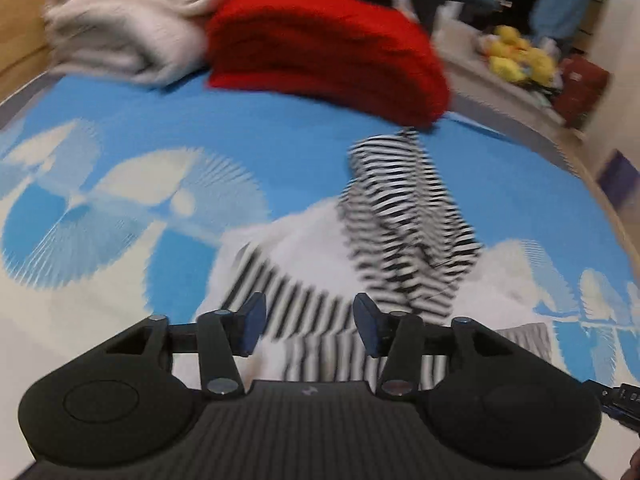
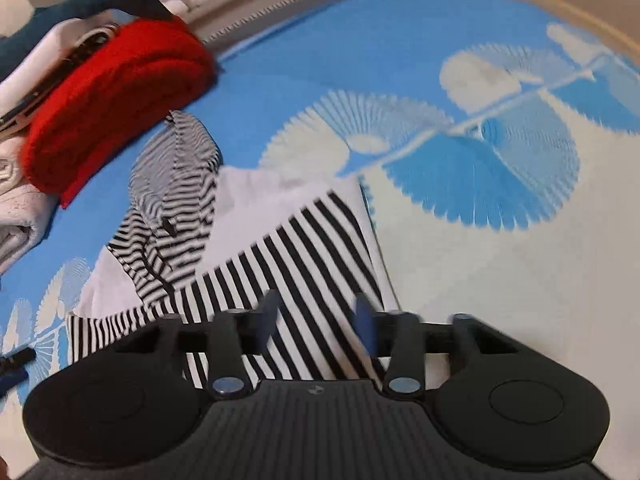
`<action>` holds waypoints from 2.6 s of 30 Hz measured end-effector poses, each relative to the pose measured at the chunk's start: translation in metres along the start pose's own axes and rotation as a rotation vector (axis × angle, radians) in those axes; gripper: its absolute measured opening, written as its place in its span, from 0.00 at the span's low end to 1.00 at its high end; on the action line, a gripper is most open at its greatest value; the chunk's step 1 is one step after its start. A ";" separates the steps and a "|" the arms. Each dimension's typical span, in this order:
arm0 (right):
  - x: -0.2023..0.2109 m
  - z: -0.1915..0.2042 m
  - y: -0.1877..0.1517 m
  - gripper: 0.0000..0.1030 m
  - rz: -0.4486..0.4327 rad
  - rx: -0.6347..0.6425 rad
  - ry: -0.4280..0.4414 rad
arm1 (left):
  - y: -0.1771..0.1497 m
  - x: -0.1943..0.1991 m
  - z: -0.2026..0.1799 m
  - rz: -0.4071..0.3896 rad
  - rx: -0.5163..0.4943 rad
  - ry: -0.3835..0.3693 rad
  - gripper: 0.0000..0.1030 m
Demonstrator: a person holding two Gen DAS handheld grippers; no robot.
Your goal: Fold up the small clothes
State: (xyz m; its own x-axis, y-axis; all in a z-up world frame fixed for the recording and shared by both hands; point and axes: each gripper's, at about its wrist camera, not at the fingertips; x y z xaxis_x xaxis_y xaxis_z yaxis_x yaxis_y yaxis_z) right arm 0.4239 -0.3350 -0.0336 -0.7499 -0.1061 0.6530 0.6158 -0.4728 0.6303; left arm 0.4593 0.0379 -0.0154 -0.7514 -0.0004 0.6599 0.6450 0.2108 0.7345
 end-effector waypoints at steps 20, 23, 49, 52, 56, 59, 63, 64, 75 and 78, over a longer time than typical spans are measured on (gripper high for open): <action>-0.020 -0.010 -0.009 0.04 0.155 0.065 0.058 | 0.168 -0.344 -0.062 0.049 -0.123 -0.006 0.52; -0.021 -0.011 -0.008 0.04 0.157 0.075 0.054 | 0.170 -0.376 -0.069 0.068 -0.119 0.037 0.56; 0.012 -0.026 0.018 0.04 0.054 -0.091 0.098 | -0.108 0.096 -0.063 0.134 -0.474 -0.458 0.18; 0.006 -0.021 0.010 0.16 0.103 -0.106 0.125 | -0.074 0.084 -0.031 0.053 -0.179 -0.364 0.20; -0.010 -0.004 -0.007 0.33 0.198 -0.087 0.162 | -0.053 0.001 -0.003 0.217 0.044 -0.081 0.41; -0.026 0.010 -0.026 0.43 0.277 -0.098 0.198 | -0.069 -0.037 0.017 0.317 0.118 0.053 0.43; -0.050 0.036 -0.054 0.47 0.380 -0.057 0.212 | -0.074 -0.061 0.040 0.365 0.188 0.051 0.43; -0.055 0.043 -0.062 0.47 0.404 -0.033 0.216 | -0.074 -0.065 0.038 0.364 0.172 0.047 0.43; 0.021 0.038 -0.003 0.03 0.000 -0.029 0.365 | -0.048 0.000 0.036 0.136 0.174 -0.149 0.01; 0.021 0.028 -0.004 0.03 0.001 0.064 0.204 | -0.058 -0.012 0.044 0.208 0.153 -0.087 0.01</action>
State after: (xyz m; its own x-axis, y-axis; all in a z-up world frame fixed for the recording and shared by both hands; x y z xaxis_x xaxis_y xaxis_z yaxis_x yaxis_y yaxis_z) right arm 0.4119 -0.3110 -0.0110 -0.7788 -0.2841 0.5593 0.6256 -0.4172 0.6592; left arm 0.4248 0.0683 -0.0722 -0.6181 0.1406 0.7734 0.7632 0.3427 0.5477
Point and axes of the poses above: each gripper's, at about its wrist camera, not at the fingertips, and x roughly against the way its jaws point, z to its left, y to its top, and after that the axes turned 6 degrees about -z, right-handed
